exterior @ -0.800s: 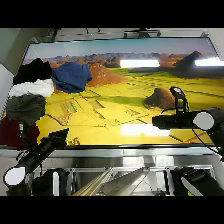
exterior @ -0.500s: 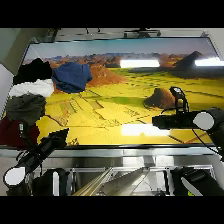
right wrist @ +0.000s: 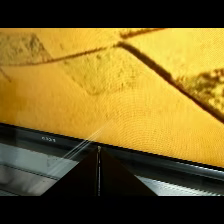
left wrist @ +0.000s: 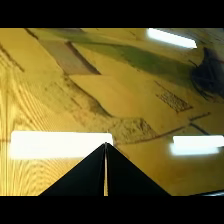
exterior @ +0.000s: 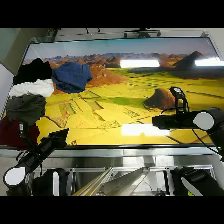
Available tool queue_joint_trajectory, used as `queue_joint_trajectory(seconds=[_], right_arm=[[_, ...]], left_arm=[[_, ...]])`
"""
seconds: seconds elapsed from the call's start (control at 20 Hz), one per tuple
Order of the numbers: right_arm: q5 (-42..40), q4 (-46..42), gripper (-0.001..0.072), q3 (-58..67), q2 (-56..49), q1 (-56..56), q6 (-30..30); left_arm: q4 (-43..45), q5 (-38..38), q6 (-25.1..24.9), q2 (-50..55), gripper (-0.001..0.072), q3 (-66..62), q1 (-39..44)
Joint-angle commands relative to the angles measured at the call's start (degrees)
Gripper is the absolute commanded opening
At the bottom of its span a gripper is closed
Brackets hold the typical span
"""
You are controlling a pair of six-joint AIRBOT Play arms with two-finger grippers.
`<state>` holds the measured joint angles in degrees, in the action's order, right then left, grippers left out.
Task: Fold the shirts.
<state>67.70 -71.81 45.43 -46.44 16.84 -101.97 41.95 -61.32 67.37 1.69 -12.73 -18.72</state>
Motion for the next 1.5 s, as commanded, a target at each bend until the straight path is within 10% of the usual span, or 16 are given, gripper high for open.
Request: queue_joint_trajectory(seconds=[0.0,0.6,0.65,0.75,0.8,0.95,1.45], right_arm=[[0.0,0.0,0.0020,0.0,0.0,0.0,0.0],[-6.4,0.0,0.0021,0.0,-0.4,0.0,0.0],[-6.4,-0.2,0.0021,0.0,-0.6,0.0,0.0],[-6.3,-0.7,0.0030,0.0,-0.8,0.0,0.0],[-6.4,-1.1,0.0039,0.0,-0.9,0.0,0.0],[-6.4,-1.7,0.0507,0.0,-1.6,0.0,0.1],[-6.2,-1.7,0.0503,0.0,-7.8,0.0,0.0]], left_arm=[[0.0,0.0,0.0,0.0,0.0031,0.0,0.0],[0.6,16.1,0.6,3.9,0.0033,-1.4,-0.1],[0.6,20.8,0.6,8.0,0.0146,-3.3,-0.1],[0.5,29.3,0.6,19.2,0.0656,-9.1,-0.1],[0.6,31.3,0.5,26.3,0.0697,-12.9,-0.1],[0.5,27.9,-3.3,51.6,0.0700,-27.8,0.7],[-0.1,10.3,-3.4,109.9,0.0699,-79.1,1.4]])
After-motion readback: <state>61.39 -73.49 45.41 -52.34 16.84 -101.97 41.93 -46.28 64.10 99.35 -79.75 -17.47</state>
